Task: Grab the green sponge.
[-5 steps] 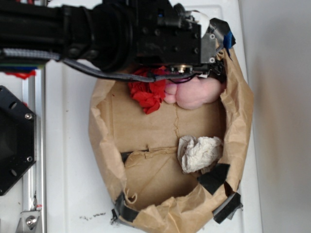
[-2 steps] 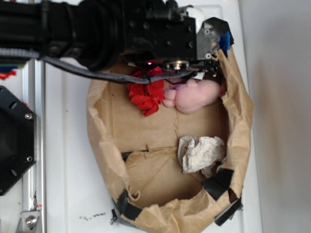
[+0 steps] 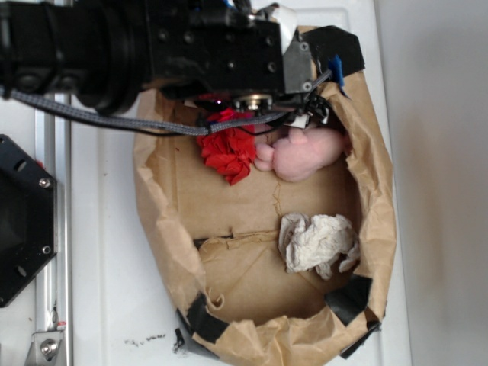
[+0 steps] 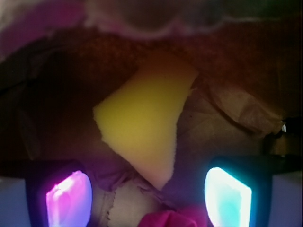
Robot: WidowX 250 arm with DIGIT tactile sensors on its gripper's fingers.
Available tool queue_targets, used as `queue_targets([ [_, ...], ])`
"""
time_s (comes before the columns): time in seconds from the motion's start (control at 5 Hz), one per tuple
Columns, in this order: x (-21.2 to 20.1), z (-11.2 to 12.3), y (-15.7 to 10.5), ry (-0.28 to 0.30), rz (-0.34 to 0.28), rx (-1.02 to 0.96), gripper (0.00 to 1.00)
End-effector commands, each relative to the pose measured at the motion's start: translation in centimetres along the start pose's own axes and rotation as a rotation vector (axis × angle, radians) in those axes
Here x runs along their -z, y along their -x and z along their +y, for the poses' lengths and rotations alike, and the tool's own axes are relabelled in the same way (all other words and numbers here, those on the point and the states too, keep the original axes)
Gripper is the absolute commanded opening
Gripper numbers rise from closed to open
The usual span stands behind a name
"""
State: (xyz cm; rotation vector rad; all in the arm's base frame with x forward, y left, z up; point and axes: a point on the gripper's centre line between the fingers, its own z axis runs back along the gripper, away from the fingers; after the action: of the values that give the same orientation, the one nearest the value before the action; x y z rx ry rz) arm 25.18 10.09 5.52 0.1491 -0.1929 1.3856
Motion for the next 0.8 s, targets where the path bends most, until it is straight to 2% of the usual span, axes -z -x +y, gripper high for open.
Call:
queue_targets([
  [0.0, -0.7, 1.8, -1.6, 0.054, -0.036, -0.054, 1.00],
  [0.6, 0.9, 1.7, -3.4, 0.046, -0.094, -0.098, 1.00],
])
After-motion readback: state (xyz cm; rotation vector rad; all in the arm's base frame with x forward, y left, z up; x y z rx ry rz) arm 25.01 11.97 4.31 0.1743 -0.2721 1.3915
